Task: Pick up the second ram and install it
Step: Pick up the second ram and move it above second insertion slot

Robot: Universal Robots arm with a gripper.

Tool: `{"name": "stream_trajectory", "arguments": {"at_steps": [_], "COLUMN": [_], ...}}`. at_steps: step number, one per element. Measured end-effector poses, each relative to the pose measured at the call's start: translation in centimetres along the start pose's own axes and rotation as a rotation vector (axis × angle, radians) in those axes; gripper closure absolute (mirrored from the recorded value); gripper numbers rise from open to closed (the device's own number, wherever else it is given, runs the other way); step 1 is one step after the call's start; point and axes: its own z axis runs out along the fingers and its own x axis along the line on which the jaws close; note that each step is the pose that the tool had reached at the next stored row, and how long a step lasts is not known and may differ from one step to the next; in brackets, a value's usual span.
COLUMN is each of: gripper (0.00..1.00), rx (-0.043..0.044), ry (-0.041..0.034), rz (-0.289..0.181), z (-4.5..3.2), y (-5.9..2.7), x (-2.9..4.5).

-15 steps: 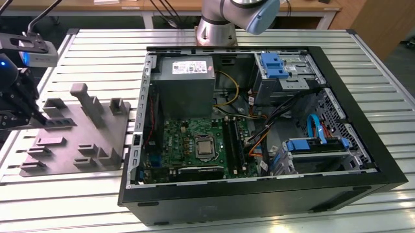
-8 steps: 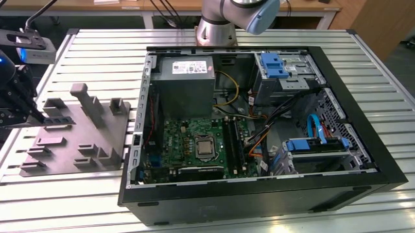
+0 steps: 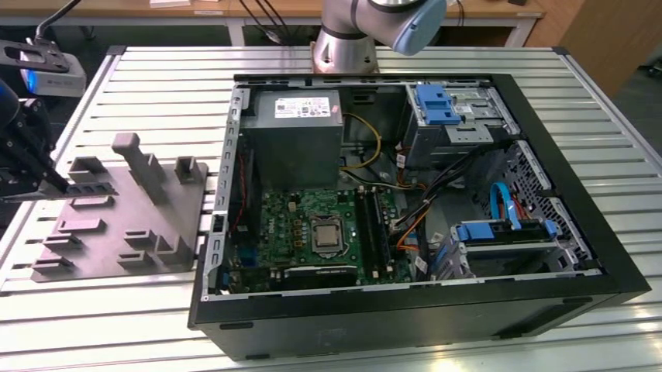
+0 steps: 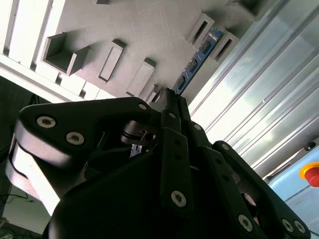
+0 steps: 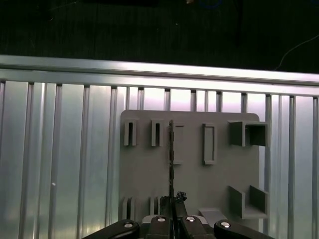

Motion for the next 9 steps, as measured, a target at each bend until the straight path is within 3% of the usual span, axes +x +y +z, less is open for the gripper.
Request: {"name": "stream_trajectory", "arguments": {"at_steps": [9], "gripper": [0.86], "rx": [0.0001], "ry": [-0.0019], "rz": [0.000], "z": [-0.83], "y": [0.02], "x": [-0.06]}}
